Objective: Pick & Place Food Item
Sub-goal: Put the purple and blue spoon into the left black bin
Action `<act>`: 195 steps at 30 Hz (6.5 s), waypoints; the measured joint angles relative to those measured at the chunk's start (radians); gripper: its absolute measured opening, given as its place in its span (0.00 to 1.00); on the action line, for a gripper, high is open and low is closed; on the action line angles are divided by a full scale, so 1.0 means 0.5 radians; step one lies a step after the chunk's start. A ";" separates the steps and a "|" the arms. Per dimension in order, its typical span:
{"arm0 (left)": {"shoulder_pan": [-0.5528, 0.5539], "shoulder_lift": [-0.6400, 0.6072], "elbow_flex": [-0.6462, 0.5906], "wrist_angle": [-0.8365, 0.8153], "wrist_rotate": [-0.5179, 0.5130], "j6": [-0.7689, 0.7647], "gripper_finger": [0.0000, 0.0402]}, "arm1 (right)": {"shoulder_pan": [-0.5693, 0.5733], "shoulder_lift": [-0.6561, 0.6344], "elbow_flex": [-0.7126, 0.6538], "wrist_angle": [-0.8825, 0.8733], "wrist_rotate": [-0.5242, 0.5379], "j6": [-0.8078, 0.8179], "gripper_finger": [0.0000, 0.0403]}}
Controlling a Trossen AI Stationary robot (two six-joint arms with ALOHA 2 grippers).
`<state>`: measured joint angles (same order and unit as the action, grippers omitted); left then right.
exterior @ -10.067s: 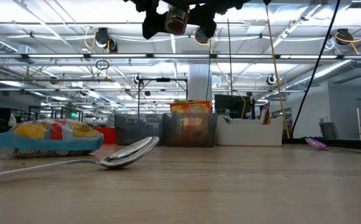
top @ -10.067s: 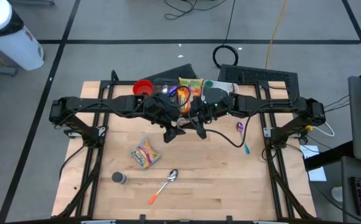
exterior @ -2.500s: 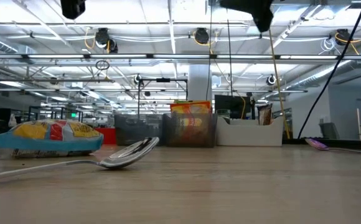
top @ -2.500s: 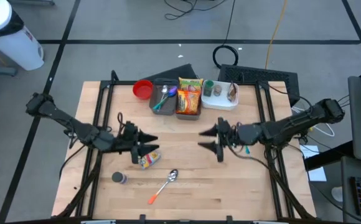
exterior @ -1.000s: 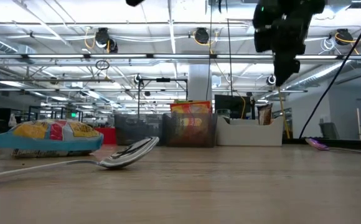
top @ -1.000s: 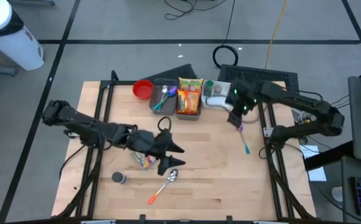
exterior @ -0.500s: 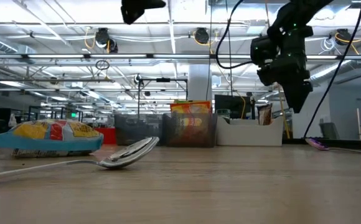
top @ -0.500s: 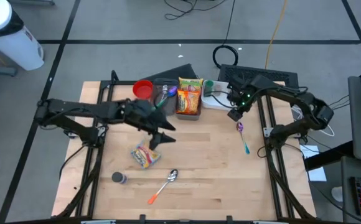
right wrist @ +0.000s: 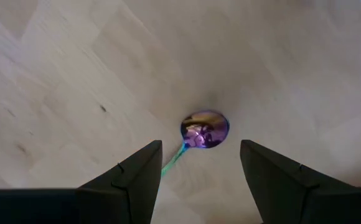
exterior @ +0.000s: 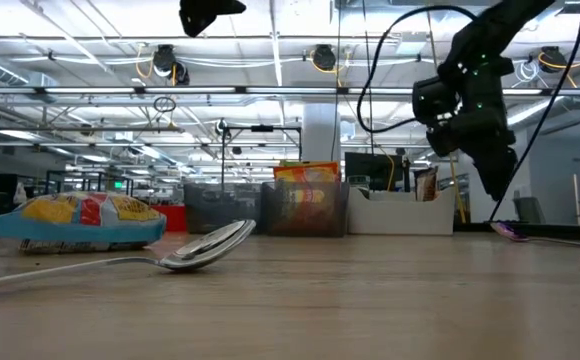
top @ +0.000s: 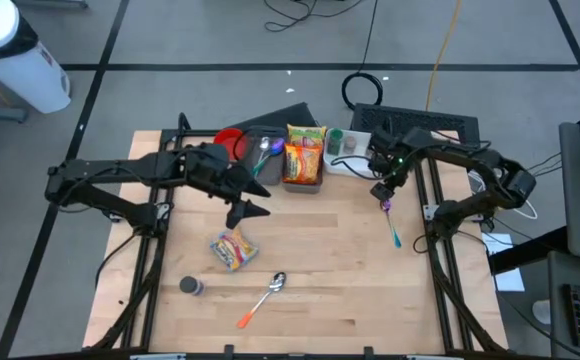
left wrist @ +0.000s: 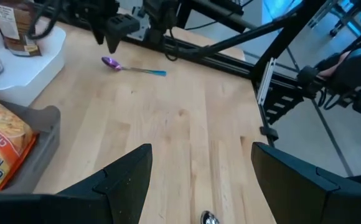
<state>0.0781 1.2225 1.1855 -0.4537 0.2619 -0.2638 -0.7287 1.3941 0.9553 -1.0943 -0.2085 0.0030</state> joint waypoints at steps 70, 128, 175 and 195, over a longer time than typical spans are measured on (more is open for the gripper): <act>0.095 0.027 0.000 0.107 -0.106 -0.054 0.70 | -0.018 0.146 -0.334 0.396 0.041 -0.047 0.33; 0.135 0.288 0.000 0.096 0.153 -0.019 0.70 | 0.995 -0.796 -0.331 2.144 0.391 1.174 0.00; 0.201 0.723 0.000 1.028 0.579 -0.711 0.19 | 1.178 -0.644 -0.330 3.022 0.569 0.912 0.00; 0.193 0.723 -0.001 1.018 0.618 -0.484 0.01 | 1.182 -0.645 -0.327 3.085 0.532 0.904 0.07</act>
<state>0.1745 1.5841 1.1851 0.0551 0.5710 -0.5059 -0.1379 1.0714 0.7918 0.4480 0.0573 0.4553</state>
